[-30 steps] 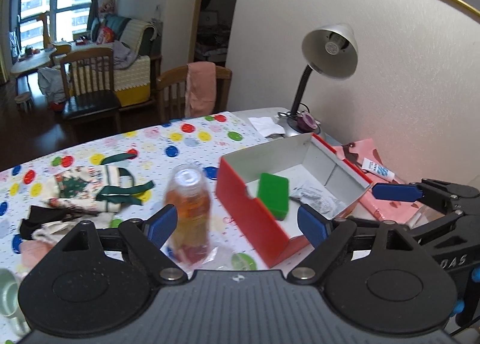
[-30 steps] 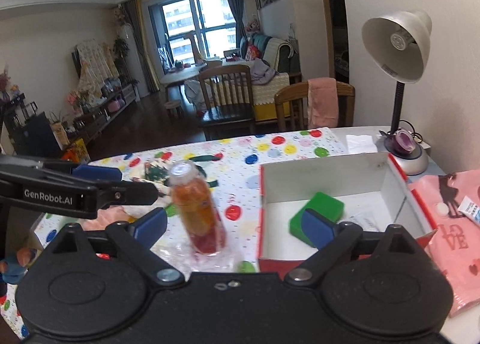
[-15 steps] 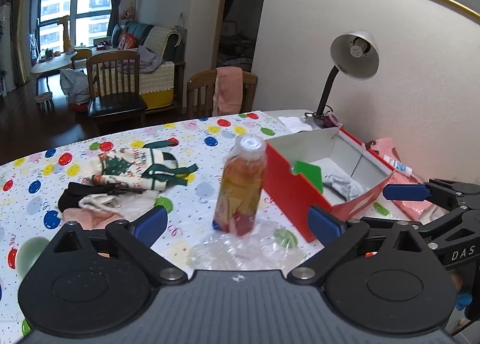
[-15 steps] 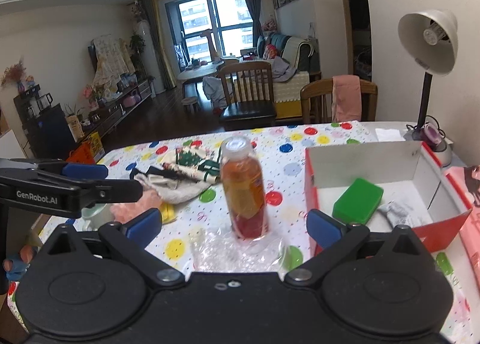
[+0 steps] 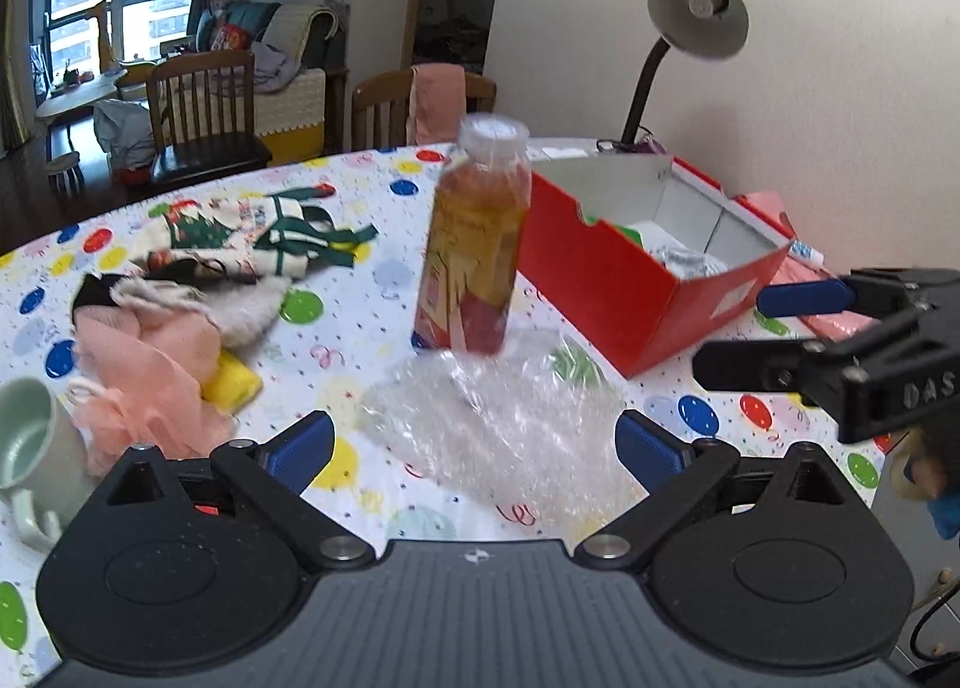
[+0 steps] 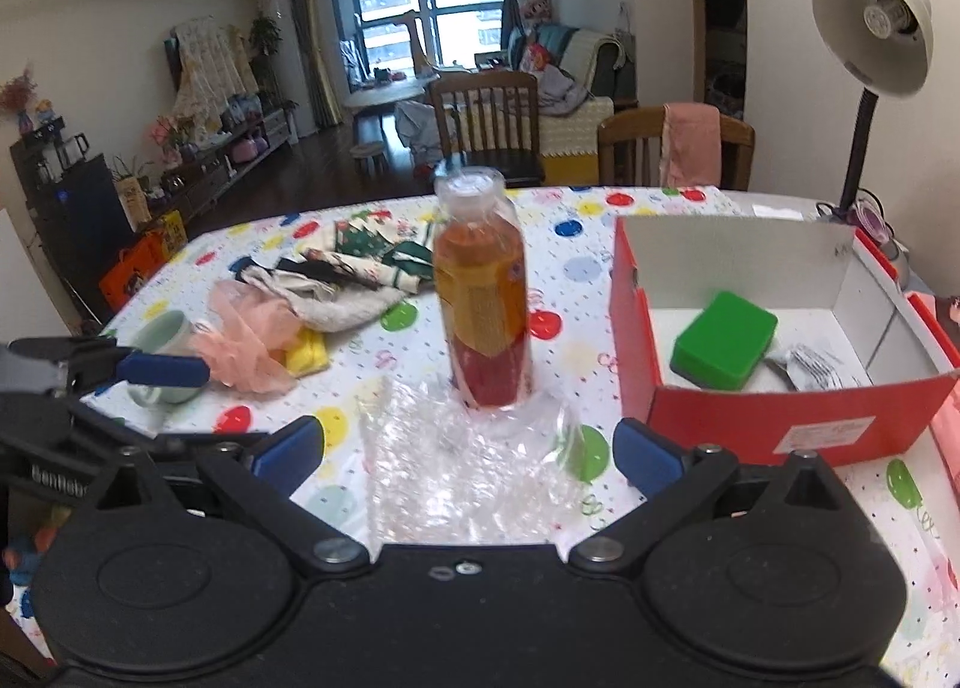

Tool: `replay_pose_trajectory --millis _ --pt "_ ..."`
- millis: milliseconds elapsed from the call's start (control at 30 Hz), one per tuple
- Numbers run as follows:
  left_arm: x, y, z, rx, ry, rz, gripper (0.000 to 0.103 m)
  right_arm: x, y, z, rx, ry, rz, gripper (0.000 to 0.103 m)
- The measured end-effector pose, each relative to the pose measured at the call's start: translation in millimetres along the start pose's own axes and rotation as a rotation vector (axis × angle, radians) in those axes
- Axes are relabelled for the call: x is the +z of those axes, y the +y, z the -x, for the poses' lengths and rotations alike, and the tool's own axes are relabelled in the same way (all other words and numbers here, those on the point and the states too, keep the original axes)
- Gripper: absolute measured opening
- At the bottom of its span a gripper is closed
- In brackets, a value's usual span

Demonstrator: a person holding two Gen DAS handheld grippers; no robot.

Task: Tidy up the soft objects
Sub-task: 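Grasp the bubble wrap with the left gripper while the right gripper grasps the clear plastic bag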

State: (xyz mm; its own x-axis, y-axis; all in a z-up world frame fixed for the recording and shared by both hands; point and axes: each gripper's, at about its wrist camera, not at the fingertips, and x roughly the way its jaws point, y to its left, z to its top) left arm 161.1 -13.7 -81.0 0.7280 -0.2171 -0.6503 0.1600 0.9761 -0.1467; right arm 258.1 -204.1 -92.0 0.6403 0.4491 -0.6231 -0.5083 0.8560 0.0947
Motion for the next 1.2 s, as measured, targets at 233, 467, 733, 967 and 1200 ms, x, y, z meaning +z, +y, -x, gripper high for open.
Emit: replay_pose_trajectory --millis 233,467,733,967,1200 --pt "-14 -13 -26 -0.024 0.036 0.001 0.101 -8 -19 -25 -0.034 0.051 -0.081 0.102" --pt "-20 -26 -59 -0.008 0.084 -0.002 0.101 -11 -37 -53 -0.058 0.118 -0.183 0.101" --pt "-18 -27 -93 -0.017 0.135 0.08 0.1 -15 -47 -72 -0.067 0.162 -0.229 0.1" --pt "-16 -20 -116 -0.03 0.193 0.165 0.064 -10 -49 -76 -0.056 0.169 -0.247 0.1" --pt "-17 -22 -123 -0.024 0.223 0.132 0.028 -7 -39 -80 -0.017 0.17 -0.222 0.099"
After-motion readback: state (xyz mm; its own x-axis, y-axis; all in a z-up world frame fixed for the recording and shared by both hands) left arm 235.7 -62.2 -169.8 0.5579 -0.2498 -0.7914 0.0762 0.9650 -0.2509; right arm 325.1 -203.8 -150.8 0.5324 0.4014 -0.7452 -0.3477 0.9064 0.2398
